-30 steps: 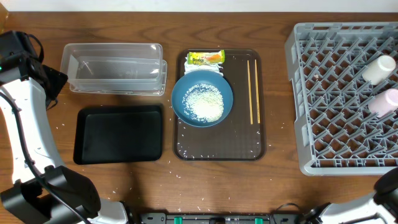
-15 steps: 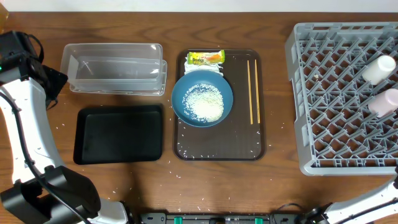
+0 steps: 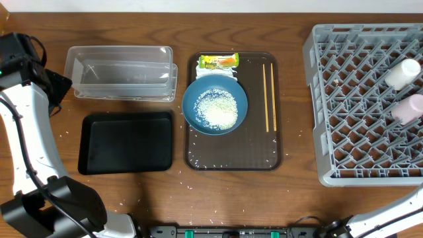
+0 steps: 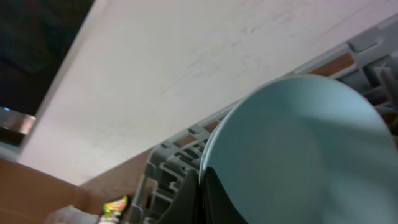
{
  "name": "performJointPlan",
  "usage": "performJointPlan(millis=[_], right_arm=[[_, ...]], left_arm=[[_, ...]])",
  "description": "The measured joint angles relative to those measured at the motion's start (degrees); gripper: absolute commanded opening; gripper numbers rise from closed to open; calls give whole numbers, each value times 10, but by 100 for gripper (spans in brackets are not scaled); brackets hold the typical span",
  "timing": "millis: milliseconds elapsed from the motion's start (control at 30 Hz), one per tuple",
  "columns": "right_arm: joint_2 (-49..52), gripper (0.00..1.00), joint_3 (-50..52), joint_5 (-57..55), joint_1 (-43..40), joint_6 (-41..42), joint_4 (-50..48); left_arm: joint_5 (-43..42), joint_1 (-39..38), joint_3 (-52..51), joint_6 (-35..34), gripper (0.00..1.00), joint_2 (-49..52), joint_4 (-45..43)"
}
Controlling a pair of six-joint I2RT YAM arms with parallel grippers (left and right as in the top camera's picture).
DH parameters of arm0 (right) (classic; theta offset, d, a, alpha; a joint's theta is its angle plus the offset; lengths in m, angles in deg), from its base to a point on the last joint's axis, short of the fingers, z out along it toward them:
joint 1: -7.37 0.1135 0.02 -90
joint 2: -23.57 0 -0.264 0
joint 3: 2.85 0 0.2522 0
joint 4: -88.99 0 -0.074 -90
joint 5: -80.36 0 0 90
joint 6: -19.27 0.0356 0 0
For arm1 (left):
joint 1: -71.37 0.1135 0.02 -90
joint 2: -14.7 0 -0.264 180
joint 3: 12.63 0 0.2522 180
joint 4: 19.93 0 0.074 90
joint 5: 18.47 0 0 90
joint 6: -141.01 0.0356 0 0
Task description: Sort waste into correct bins and load items into the dishwasher rack
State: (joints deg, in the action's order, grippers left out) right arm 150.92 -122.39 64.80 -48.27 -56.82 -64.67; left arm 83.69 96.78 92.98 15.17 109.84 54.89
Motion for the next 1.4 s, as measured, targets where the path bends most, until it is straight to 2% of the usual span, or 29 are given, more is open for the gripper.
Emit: performJointPlan(millis=[133, 533, 833, 1200, 1400], right_arm=[[0, 1, 0, -16, 3, 45, -2], [16, 1, 0, -46, 37, 111, -15], [28, 1, 0, -45, 26, 132, 7], [22, 1, -2, -37, -16, 117, 120], [-17, 10, -1, -115, -35, 64, 241]], left_arm=[[0, 0, 0, 0, 93, 0, 0], [0, 0, 0, 0, 93, 0, 0], [0, 0, 0, 0, 93, 0, 0], [0, 0, 0, 0, 93, 0, 0], [0, 0, 0, 0, 93, 0, 0]])
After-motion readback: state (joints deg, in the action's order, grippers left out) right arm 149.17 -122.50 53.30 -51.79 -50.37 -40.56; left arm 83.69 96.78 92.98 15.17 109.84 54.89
